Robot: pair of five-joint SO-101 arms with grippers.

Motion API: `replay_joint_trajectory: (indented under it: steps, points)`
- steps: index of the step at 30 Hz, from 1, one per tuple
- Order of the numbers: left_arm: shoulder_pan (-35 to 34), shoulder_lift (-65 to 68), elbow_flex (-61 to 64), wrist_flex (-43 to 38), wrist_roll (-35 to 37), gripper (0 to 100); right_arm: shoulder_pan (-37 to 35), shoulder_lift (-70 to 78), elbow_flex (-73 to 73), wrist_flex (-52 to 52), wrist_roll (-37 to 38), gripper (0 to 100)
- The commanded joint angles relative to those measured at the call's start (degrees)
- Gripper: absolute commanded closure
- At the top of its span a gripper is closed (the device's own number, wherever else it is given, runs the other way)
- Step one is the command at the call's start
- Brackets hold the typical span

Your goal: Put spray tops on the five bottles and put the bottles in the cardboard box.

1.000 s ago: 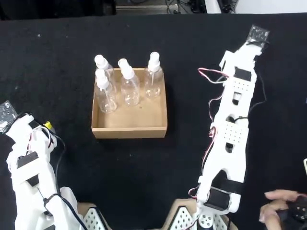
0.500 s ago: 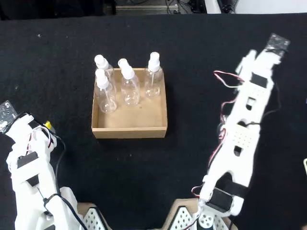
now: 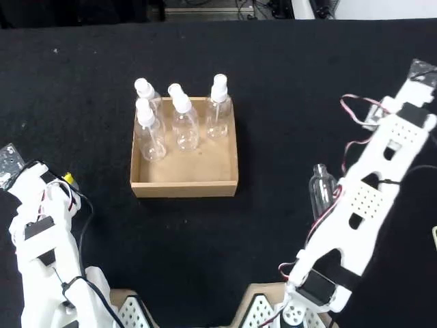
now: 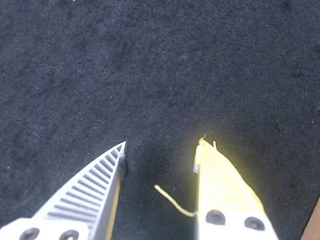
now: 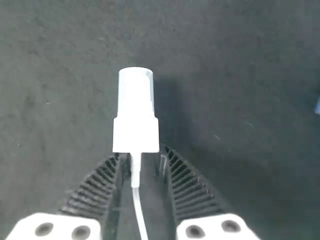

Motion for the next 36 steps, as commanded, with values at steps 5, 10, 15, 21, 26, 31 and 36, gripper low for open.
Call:
replay_joint_trajectory:
  steps: [5, 10, 15, 21, 26, 31, 36]
  points:
    - [0.31, -1.67, -1.01, -1.23, -0.44, 80, 0.44, -12.26, -2.51, 2.37, 9.58, 83.4]
    - [0.13, -1.67, -1.01, -1.23, -0.44, 80, -2.11, -9.8, 0.92, -5.63, 9.93, 74.7]
    - [0.13, -1.67, -1.01, -1.23, -0.44, 80, -3.6, -8.31, 2.77, -9.93, 9.14, 75.1]
    - [0.13, -1.67, -1.01, -1.23, -0.44, 80, -4.31, -7.87, 5.58, -18.11, 7.74, 75.1]
    - [0.04, -1.67, -1.01, -1.23, -0.44, 80, -4.4, -8.13, 12.18, -15.91, 13.01, 75.1]
    - [0.04, -1.67, -1.01, -1.23, -0.44, 80, -3.6, -7.87, 12.79, -14.15, 16.97, 75.1]
    - [0.04, -1.67, -1.01, -1.23, -0.44, 80, -2.81, -5.76, 14.73, -14.77, 23.74, 75.2]
